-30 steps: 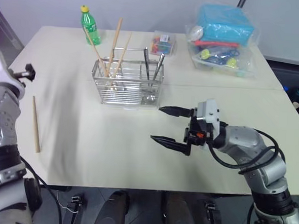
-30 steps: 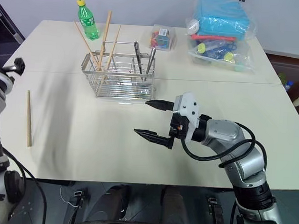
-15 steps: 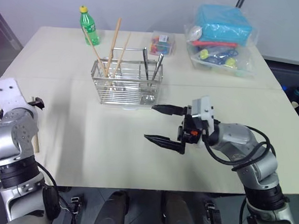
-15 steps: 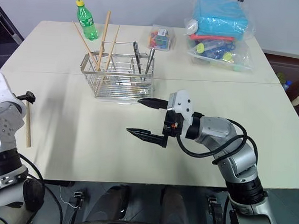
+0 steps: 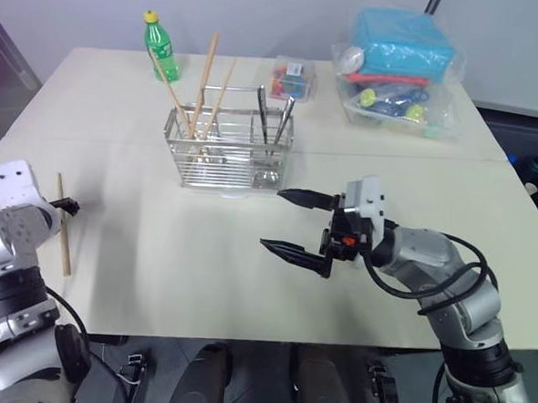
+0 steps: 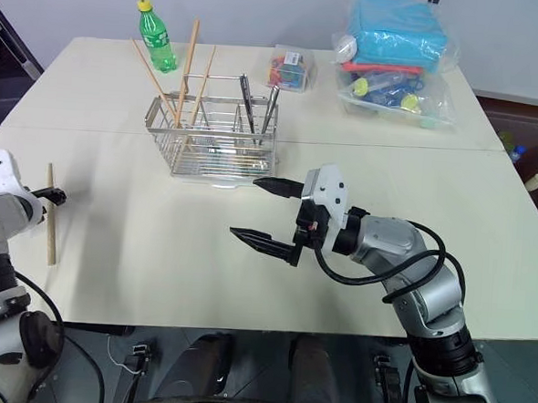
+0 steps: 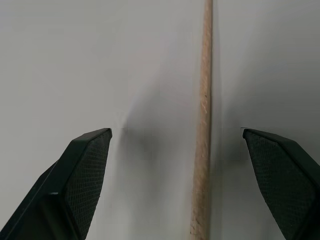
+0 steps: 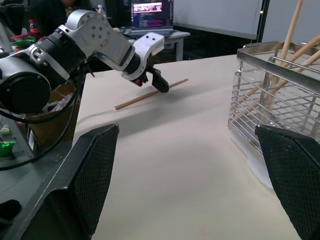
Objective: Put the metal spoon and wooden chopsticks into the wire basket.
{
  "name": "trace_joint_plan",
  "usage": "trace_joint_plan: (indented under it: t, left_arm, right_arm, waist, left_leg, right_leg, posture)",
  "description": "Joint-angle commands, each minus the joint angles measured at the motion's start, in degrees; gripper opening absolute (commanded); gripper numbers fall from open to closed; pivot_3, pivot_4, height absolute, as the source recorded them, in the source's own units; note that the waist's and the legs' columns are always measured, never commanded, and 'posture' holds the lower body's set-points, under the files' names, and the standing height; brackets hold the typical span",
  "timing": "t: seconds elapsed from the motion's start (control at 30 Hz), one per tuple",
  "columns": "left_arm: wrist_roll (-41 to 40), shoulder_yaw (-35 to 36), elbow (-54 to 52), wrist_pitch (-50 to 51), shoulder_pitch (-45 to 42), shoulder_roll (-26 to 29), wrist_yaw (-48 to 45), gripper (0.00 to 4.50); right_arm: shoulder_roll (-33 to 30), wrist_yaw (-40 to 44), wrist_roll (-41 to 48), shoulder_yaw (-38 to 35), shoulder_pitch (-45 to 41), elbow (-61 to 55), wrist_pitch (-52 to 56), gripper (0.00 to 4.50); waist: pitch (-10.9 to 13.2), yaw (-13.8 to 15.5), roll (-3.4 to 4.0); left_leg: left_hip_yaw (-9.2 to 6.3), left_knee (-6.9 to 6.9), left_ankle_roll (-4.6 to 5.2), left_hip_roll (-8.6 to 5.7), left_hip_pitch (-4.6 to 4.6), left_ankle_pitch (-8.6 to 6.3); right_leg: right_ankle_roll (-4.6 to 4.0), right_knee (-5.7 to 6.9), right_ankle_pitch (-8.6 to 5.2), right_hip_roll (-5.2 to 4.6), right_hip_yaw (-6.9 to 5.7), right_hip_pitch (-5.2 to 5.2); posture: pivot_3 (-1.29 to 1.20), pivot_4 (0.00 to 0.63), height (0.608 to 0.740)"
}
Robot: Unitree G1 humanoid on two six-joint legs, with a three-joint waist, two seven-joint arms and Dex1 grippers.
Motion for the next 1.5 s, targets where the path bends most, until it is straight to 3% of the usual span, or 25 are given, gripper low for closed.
trace_joint_plan:
  t: [0.03, 0.57, 0.67, 0.9, 1.2, 1.4, 1.5]
  left_arm:
    - [-0.18, 0.08, 1.37, -1.15, -0.85, 1.6, -2.33, 4.43]
    - [0.34, 5.62, 2.73, 3.04, -1.31, -1.51, -0.06, 4.43]
    - [0.41, 5.98, 2.41, 2.91, -0.81, -1.58, -0.3, 3.58]
    - [0.8, 5.94, 1.52, 3.04, -0.71, -1.36, -0.31, 0.09]
    - [0.88, 5.73, 2.47, 2.17, -0.96, -1.13, -0.48, 0.09]
    - [4.78, 0.1, 3.27, -14.37, -0.24, -0.04, -0.03, 0.09]
    - [3.16, -0.58, 2.8, -19.41, -4.03, 0.46, -2.25, 0.09]
  right_arm:
    - [0.22, -0.58, 1.02, -0.98, -0.42, -2.51, -0.17, 4.5]
    - [-0.59, -1.85, 1.42, -1.68, -1.34, -3.1, 0.89, 4.5]
    - [-0.73, -1.74, 1.72, -1.81, -1.65, -3.22, 1.3, 4.5]
    - [-1.0, -1.48, 2.52, -2.03, -2.12, -2.9, 1.81, 4.5]
    - [-3.89, 0.3, 6.96, -4.08, -0.25, -5.92, 3.71, 4.5]
    - [-3.88, -0.17, 6.85, -4.44, 0.3, -5.56, 3.13, 4.5]
    - [-3.83, -0.29, 6.17, -4.39, 0.91, -5.57, 2.6, 4.5]
  waist:
    - [0.0, -0.01, 0.0]
    - [-0.08, -0.08, 0.07]
    - [-0.12, -0.21, 0.08]
    - [-0.14, -0.28, 0.11]
    - [-0.15, -0.26, 0.09]
    - [-0.17, 0.04, 0.05]
    - [-0.18, 0.21, 0.04]
  left_leg:
    - [0.0, 0.0, 0.0, 0.0, 0.0, 0.0]
    - [0.01, 0.0, 0.0, 0.0, 0.01, 0.0]
    - [0.02, 0.0, 0.0, 0.0, 0.02, 0.0]
    - [0.04, -0.05, 0.0, 0.01, 0.09, 0.0]
    - [0.05, -0.05, 0.0, 0.0, 0.09, 0.0]
    - [0.05, -0.04, 0.0, 0.01, 0.08, 0.0]
    - [0.05, -0.04, 0.0, 0.0, 0.05, 0.0]
  right_leg:
    - [0.0, 0.0, 0.0, 0.0, 0.0, 0.0]
    - [0.0, 0.01, 0.0, -0.02, 0.01, 0.0]
    - [0.0, 0.01, 0.0, -0.02, 0.01, 0.0]
    - [0.0, 0.04, 0.0, -0.02, 0.01, 0.01]
    - [0.0, 0.03, 0.0, -0.03, 0.01, 0.01]
    - [0.0, 0.03, 0.0, -0.03, 0.01, 0.01]
    - [0.0, 0.0, 0.0, -0.05, 0.01, 0.01]
  posture:
    - [0.0, 0.15, 0.74]
    - [0.0, 0.15, 0.74]
    - [0.0, 0.15, 0.74]
    - [0.0, 0.15, 0.74]
    - [0.0, 0.15, 0.74]
    - [0.0, 0.15, 0.74]
    - [0.0, 0.15, 0.74]
